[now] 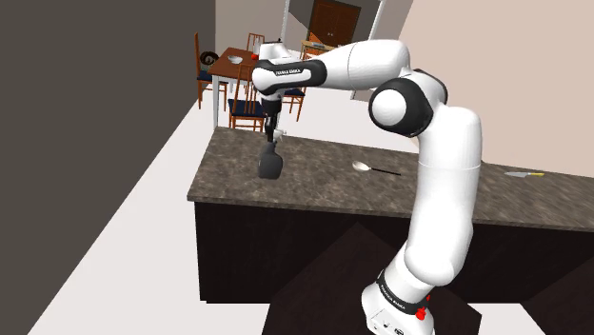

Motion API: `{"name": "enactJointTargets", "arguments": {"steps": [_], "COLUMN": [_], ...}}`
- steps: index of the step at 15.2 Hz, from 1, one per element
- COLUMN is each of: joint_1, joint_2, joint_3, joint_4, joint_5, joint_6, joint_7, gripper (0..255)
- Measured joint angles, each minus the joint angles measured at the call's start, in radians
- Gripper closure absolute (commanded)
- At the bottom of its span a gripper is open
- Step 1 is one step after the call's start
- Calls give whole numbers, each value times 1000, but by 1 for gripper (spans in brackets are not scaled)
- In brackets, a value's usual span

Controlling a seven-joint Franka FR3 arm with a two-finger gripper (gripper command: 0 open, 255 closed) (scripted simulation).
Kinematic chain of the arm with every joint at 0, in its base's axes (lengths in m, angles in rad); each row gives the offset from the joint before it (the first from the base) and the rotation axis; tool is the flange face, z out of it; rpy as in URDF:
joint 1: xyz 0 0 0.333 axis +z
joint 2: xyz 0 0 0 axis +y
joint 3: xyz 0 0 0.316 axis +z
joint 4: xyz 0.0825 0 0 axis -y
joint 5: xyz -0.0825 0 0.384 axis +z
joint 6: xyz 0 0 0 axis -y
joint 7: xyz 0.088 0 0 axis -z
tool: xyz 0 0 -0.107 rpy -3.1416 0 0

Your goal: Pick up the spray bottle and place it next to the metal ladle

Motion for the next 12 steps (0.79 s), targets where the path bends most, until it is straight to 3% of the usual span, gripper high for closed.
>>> {"name": "enactJointTargets", "arguments": {"steps": [12], "joint_1": [0], "joint_2": [-16], "joint_3": [-1], "joint_4": [130], "joint_5": [2], "joint_6": [-145], "joint_7": [-13], "gripper": [255]}}
